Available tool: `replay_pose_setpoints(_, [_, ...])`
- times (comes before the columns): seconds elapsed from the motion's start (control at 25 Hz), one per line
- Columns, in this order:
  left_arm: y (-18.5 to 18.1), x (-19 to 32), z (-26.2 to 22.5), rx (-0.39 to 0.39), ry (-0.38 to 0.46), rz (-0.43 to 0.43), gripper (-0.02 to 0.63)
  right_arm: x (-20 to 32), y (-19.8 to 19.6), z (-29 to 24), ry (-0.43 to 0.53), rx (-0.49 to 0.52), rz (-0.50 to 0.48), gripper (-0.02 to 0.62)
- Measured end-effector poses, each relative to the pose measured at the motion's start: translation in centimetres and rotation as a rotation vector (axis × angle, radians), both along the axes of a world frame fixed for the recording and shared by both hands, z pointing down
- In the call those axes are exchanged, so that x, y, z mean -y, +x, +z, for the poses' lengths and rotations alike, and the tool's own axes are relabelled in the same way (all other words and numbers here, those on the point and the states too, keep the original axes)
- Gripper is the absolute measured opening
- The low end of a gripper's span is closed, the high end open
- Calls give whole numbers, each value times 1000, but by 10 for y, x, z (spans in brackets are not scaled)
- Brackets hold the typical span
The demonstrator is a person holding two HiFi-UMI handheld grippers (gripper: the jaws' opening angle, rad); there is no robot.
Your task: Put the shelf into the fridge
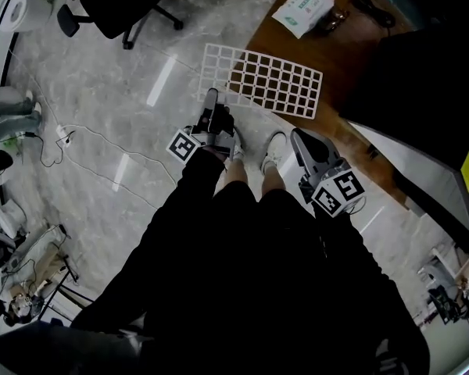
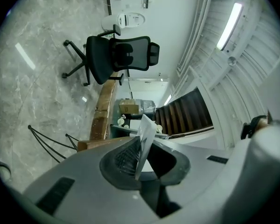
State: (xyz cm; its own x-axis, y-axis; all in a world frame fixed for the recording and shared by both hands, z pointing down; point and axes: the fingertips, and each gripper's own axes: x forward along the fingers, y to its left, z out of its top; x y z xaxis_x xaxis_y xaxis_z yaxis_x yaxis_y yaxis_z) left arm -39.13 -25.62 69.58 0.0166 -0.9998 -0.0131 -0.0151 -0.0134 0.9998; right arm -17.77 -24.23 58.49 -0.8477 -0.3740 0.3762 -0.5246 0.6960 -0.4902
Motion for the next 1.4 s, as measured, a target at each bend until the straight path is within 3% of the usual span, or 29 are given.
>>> replay_pose_setpoints(0.2, [-20, -9, -49, -40, 43, -28, 41, -12, 12, -17, -128, 108, 162, 6])
replay_pose_setpoints(0.36, [-32, -15, -101, -78, 95, -47, 41, -20, 30, -22, -333, 262, 394, 13])
replay_pose_setpoints(0.48, [-34, -19, -142, -106, 134, -55, 43, -17, 31, -33, -425, 447, 493, 117])
replay_pose_setpoints(0.6, [-36, -26, -178, -119, 150, -58, 41, -7, 38, -38, -477, 552, 573, 207])
replay_pose_setpoints(0.68, [-38, -31, -198, -123, 163, -56, 41, 2, 44, -47, -475, 614, 623, 257])
replay_pose_setpoints(0.8, [-41, -40, -221, -129, 186, -51, 42, 15, 50, -65, -445, 689, 667, 275])
replay_pose_setpoints(0.92, [-46, -45, -236, -136, 208, -41, 43, 27, 47, -77, -428, 741, 679, 264])
replay_pose_setpoints(1.08, [-52, -47, -242, -135, 213, -31, 43, 32, 42, -88, -404, 823, 701, 58])
replay_pose_setpoints(1.4, [-40, -46, -236, -117, 165, 25, 38, 16, 58, -103, -391, 929, 769, 35])
